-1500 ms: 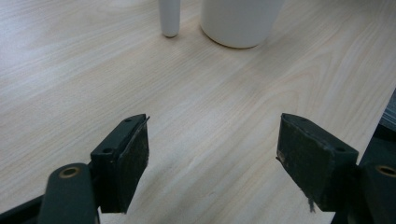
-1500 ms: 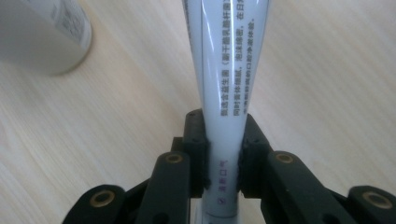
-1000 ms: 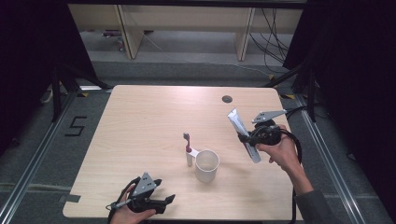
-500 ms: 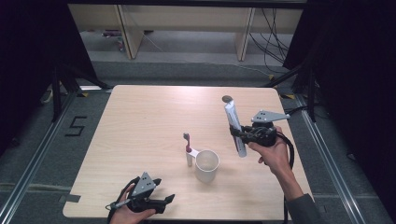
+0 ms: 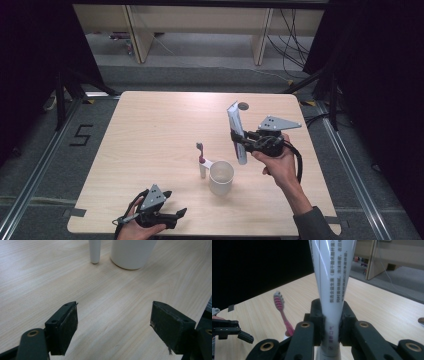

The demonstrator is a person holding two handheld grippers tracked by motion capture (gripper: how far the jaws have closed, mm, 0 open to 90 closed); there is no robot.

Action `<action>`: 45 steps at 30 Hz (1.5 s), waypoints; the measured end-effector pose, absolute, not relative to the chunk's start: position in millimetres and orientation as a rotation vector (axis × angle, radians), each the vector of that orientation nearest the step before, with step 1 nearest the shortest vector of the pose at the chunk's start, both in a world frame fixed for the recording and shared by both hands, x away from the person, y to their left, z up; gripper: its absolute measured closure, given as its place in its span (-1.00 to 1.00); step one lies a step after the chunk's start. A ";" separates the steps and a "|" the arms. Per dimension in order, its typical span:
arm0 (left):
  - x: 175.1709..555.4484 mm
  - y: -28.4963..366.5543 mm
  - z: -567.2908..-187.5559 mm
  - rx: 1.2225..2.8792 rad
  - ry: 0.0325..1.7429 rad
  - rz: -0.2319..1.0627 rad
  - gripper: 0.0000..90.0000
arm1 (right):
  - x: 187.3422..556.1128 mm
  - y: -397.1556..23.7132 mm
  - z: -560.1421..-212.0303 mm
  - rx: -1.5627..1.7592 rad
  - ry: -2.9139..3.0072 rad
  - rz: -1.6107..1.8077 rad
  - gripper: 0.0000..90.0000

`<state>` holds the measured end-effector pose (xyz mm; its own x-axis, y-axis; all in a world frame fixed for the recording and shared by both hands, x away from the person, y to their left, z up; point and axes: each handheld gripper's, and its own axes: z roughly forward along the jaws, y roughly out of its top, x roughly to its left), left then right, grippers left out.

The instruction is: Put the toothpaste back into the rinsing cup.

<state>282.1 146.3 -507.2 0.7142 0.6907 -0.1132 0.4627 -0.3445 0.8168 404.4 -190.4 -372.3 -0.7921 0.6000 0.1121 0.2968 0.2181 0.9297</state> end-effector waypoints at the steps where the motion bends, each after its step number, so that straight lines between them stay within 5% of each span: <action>1: 281.8 146.2 -507.3 2.003 0.882 0.314 -0.52 | 403.5 -187.2 -371.9 0.838 2.198 1.620 0.72; 45: 280.8 145.9 -507.3 1.999 0.879 0.309 -0.51 | 381.6 -152.4 -422.9 0.814 2.343 1.677 0.72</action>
<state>280.8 145.9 -507.3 0.7154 0.6885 -0.1187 0.4627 -0.3396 0.8189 381.6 -152.4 -422.9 -0.8419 0.5057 0.1881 0.3411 0.2288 0.9118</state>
